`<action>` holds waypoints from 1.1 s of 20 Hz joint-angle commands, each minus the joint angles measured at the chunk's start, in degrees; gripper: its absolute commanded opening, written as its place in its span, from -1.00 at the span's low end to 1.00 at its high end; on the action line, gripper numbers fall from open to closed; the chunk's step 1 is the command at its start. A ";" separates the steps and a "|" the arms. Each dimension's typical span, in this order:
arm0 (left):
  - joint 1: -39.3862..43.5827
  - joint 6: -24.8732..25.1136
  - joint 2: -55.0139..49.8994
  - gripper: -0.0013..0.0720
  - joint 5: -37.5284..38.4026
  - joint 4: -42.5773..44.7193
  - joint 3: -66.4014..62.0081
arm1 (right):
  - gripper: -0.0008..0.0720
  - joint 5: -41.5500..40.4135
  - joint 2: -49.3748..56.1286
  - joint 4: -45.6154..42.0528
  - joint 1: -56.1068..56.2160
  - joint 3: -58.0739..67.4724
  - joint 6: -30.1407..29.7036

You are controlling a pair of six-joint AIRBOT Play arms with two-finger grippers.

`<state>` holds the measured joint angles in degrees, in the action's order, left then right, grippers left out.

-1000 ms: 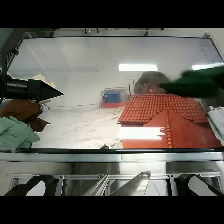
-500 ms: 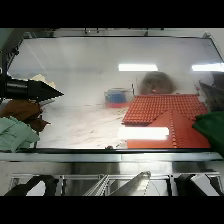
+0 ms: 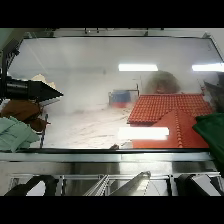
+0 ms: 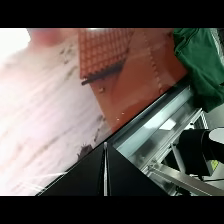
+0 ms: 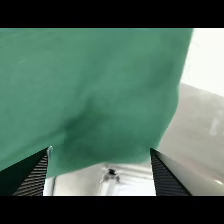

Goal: Fold the shirts.

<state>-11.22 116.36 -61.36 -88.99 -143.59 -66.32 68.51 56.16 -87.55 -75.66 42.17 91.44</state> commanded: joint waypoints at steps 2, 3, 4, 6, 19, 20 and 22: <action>0.00 0.26 0.00 -0.92 0.66 -0.04 0.00 | 0.95 5.46 -3.98 8.37 1.86 5.05 1.25; 0.02 0.28 0.00 -0.92 1.05 -0.02 0.00 | 0.95 5.27 -4.94 12.92 3.65 4.90 1.84; 0.02 0.28 0.00 -0.92 1.03 -0.02 0.00 | 0.95 4.94 -5.66 18.84 6.54 4.83 1.20; 0.02 0.26 0.00 -0.92 1.49 -0.15 0.00 | 0.47 4.07 -6.08 33.97 14.62 4.83 -3.30; 13.42 -2.40 13.42 -0.92 17.77 2.64 16.76 | -0.92 -21.20 -7.65 57.11 89.53 4.63 -30.42; 16.15 -3.15 15.87 -0.92 19.71 2.64 20.70 | -0.92 -21.51 -7.69 54.12 91.97 4.50 -28.20; 20.17 -5.25 19.76 -0.92 24.52 2.93 26.49 | -0.92 -21.75 -7.15 51.19 93.39 4.46 -24.74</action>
<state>2.98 113.19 -47.46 -70.91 -141.34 -48.36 48.97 48.95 -30.94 11.00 46.74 63.42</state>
